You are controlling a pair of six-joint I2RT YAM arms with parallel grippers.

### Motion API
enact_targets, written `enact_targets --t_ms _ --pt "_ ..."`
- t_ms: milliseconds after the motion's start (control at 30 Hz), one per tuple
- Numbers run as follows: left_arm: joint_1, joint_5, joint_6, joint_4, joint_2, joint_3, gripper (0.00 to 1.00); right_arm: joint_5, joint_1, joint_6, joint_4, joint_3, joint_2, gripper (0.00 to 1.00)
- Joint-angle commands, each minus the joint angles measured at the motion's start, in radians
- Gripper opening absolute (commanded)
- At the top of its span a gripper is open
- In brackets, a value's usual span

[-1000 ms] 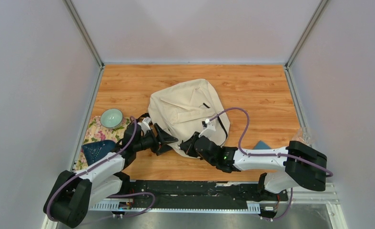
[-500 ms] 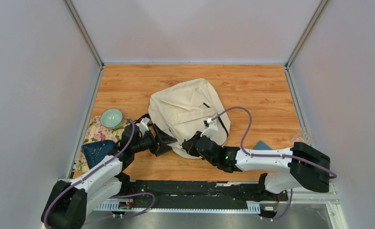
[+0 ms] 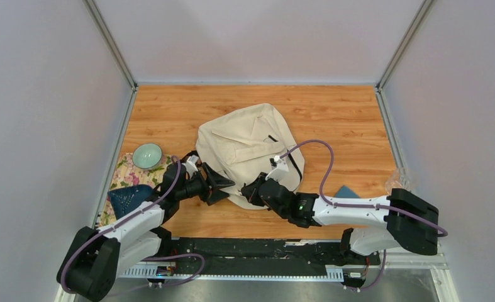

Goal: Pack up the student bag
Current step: Zip the student bag at the center of the board.

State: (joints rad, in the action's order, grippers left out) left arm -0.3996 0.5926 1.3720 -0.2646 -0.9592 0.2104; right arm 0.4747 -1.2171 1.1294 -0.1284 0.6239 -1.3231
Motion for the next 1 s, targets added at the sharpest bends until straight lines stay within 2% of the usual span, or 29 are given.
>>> enact_targets --t_ms 0,33,100,133,200,233,300,567,967 --pt "-0.004 -0.004 0.016 -0.12 -0.067 0.014 0.68 0.019 -0.009 -0.022 -0.034 0.017 0.029 0.0" --pt "-0.004 -0.001 0.016 -0.151 -0.091 0.012 0.59 0.009 -0.01 -0.022 -0.037 0.016 0.027 0.0" --pt "-0.004 -0.005 0.015 -0.166 -0.108 0.012 0.49 -0.001 -0.013 -0.022 -0.043 0.013 0.018 0.0" --pt "-0.004 -0.011 0.015 -0.18 -0.125 0.012 0.38 -0.004 -0.016 -0.019 -0.045 0.01 0.018 0.0" --pt "-0.004 -0.016 0.012 -0.197 -0.145 0.015 0.28 -0.007 -0.021 -0.014 -0.048 0.004 0.013 0.0" --pt "-0.004 -0.011 0.013 -0.215 -0.167 0.015 0.14 -0.005 -0.021 -0.011 -0.047 0.002 0.012 0.0" --pt "-0.004 -0.005 0.016 -0.231 -0.184 0.018 0.0 -0.008 -0.024 -0.003 -0.04 -0.001 0.007 0.0" --pt "0.007 -0.039 0.003 -0.222 -0.162 0.001 0.0 0.038 -0.024 0.044 0.044 -0.072 0.073 0.0" --pt "0.056 -0.02 0.006 -0.248 -0.147 -0.009 0.0 0.004 -0.058 0.02 0.09 -0.121 0.17 0.0"
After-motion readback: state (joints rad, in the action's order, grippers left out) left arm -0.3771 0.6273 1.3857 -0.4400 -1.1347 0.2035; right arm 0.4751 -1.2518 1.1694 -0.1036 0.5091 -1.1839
